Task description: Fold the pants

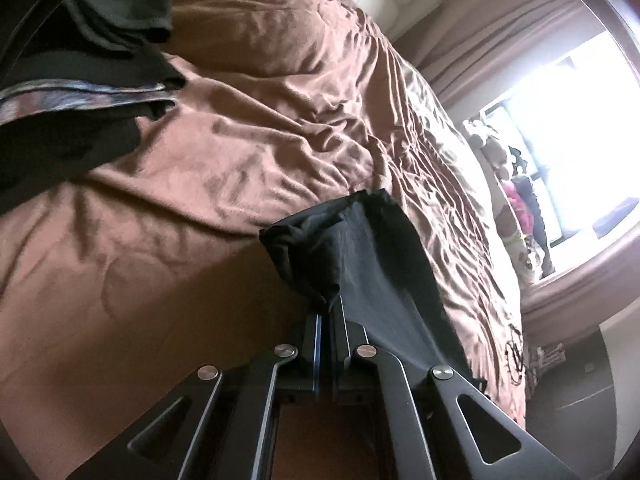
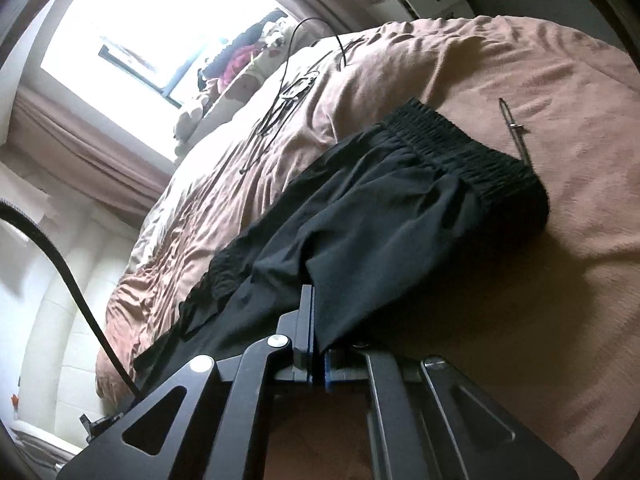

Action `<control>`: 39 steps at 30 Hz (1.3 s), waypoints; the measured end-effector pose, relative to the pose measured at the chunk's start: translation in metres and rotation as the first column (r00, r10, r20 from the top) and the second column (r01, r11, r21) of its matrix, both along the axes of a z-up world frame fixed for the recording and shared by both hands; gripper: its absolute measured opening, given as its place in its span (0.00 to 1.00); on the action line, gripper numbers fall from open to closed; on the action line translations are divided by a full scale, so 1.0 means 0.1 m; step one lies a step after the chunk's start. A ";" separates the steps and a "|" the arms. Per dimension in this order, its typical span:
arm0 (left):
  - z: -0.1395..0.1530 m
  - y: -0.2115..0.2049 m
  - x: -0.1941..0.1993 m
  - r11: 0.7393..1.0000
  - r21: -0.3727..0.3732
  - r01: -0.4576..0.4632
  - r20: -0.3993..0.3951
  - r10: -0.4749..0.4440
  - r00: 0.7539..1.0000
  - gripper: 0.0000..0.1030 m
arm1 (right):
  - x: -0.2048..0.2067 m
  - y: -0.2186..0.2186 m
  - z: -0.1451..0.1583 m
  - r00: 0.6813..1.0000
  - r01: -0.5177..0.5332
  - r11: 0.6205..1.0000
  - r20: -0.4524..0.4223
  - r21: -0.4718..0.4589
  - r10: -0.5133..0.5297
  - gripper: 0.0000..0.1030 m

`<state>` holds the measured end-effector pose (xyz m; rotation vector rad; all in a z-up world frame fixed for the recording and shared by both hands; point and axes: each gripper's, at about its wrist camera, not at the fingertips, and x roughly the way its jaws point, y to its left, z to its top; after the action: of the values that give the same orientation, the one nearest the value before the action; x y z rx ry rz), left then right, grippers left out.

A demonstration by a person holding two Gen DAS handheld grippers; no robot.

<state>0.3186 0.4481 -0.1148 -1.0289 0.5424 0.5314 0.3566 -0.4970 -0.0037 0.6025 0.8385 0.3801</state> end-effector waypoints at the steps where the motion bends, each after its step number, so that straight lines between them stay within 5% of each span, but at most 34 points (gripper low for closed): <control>1: 0.02 -0.02 -0.05 1.000 -0.001 0.003 -0.001 -0.003 1.000 0.03 | -0.02 -0.02 0.02 1.000 -0.002 1.000 -0.006 0.002 0.002 0.00; 19: 0.15 -0.50 -1.41 1.000 -0.026 -0.007 0.021 0.007 1.000 0.03 | -0.51 -0.36 0.47 0.996 -0.054 0.997 -0.076 -0.051 0.050 0.00; 28: 0.21 -0.56 -1.77 0.999 -0.032 0.000 0.043 0.002 0.999 0.03 | -0.68 -0.49 0.75 0.993 -0.093 0.994 -0.073 -0.060 0.089 0.00; 39: -0.36 -0.52 -1.82 0.998 -0.067 -0.015 -0.047 0.012 0.999 0.03 | -0.62 -0.46 0.25 0.992 -0.105 0.993 -0.078 -0.051 0.101 0.01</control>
<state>0.1369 0.3960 -0.1505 -1.0873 0.5983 0.5536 0.2946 -0.5432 0.0212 0.5264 0.9522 0.4291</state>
